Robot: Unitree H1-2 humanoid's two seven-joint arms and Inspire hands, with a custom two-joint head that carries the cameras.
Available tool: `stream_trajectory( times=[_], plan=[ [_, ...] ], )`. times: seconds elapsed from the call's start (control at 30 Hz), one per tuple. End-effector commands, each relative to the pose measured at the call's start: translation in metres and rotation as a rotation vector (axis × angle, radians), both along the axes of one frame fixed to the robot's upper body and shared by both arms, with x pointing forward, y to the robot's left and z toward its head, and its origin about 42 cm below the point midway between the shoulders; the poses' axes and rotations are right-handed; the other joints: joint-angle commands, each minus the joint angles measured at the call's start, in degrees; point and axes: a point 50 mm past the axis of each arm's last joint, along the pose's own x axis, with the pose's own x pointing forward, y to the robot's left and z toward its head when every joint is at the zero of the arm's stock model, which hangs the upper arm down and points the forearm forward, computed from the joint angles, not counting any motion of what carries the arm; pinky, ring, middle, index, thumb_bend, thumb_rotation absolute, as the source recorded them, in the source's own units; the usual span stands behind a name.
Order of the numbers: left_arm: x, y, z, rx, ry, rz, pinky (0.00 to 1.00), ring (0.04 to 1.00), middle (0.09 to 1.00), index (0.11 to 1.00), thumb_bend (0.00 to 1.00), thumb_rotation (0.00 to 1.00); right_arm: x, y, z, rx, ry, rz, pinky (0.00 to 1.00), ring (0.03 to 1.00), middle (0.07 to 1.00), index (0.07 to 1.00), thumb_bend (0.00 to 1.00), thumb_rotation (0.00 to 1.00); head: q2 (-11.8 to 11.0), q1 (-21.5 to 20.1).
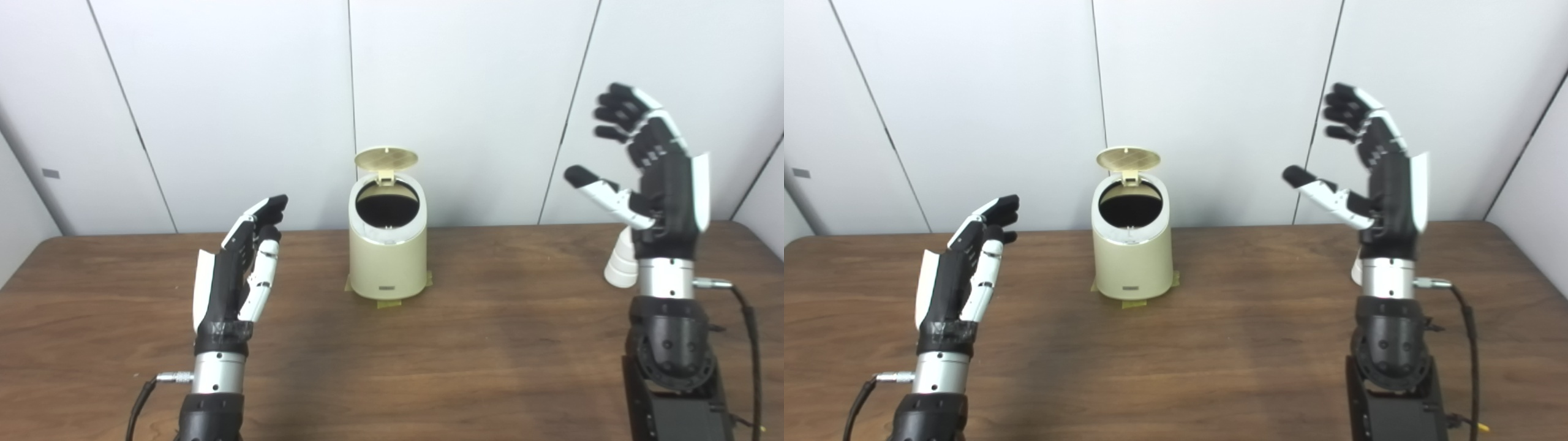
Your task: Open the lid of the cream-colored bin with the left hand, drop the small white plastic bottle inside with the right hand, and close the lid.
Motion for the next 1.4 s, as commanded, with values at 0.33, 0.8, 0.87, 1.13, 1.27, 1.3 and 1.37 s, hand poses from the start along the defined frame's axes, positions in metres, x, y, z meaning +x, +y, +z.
stream_trajectory(
  times=[0.33,0.8,0.87,1.13,1.27,1.3,1.37],
  plan=[
    [-0.004,0.003,0.007,0.022,-0.037,0.016,0.78,0.848,0.855,0.839,0.32,0.87,0.023,-0.032,0.036,-0.027,-0.055,-0.154,0.7,0.8,0.816,0.823,0.83,0.4,0.34,-0.62],
    [-0.003,0.004,0.007,0.051,-0.05,0.03,0.75,0.827,0.841,0.823,0.33,0.84,0.035,-0.104,0.023,-0.002,0.061,-0.339,0.61,0.753,0.92,0.919,0.84,0.36,0.85,-1.32],
    [-0.003,0.004,0.007,0.049,-0.044,0.024,0.75,0.829,0.844,0.826,0.33,0.83,0.034,-0.109,0.019,0.005,0.065,-0.344,0.36,0.459,0.942,0.928,0.82,0.35,0.86,-1.43],
    [-0.002,0.004,0.006,0.045,-0.029,0.008,0.77,0.849,0.856,0.837,0.34,0.84,0.02,-0.112,0.0,0.004,0.12,-0.396,0.59,0.743,0.904,0.896,0.78,0.33,0.71,-1.82],
    [-0.001,0.004,0.006,0.05,-0.035,0.003,0.77,0.847,0.852,0.834,0.33,0.83,0.012,-0.107,-0.008,0.029,0.166,-0.384,0.79,0.881,0.908,0.908,0.79,0.37,0.62,-1.9],
    [-0.001,0.004,0.006,0.051,-0.035,0.001,0.77,0.845,0.85,0.832,0.33,0.83,0.01,-0.105,-0.012,0.053,0.167,-0.35,0.65,0.79,0.894,0.902,0.8,0.36,0.6,-1.98],
    [-0.002,0.004,0.006,0.055,-0.033,0.001,0.77,0.849,0.852,0.835,0.33,0.83,0.008,-0.102,-0.018,0.091,0.177,-0.304,0.65,0.813,0.902,0.91,0.79,0.33,0.6,-1.98]
  ],
)
